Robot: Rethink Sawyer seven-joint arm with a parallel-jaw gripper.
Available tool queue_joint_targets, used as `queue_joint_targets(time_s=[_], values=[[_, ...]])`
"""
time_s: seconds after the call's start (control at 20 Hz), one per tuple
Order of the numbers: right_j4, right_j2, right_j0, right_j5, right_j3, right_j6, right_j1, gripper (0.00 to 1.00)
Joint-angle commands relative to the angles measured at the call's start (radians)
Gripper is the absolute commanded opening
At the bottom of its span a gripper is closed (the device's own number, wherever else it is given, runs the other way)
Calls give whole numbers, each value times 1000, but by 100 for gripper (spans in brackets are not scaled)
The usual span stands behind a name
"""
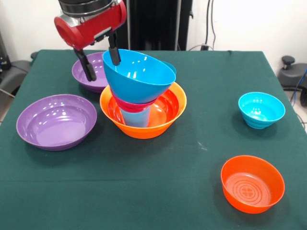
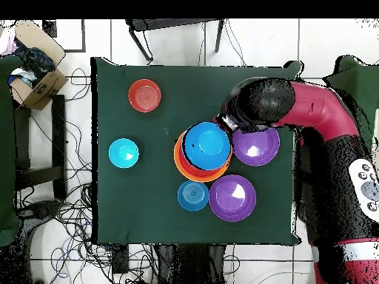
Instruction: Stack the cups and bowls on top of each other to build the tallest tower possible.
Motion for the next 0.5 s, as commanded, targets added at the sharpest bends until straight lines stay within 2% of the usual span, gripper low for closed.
queue_joint_targets(time_s=[0.05, 0.35, 0.5], values=[[-25, -6, 48, 134, -45, -9, -12, 100], [7, 25, 40, 247, -127, -56, -17, 100], [10, 40, 32, 263, -150, -89, -6, 100]])
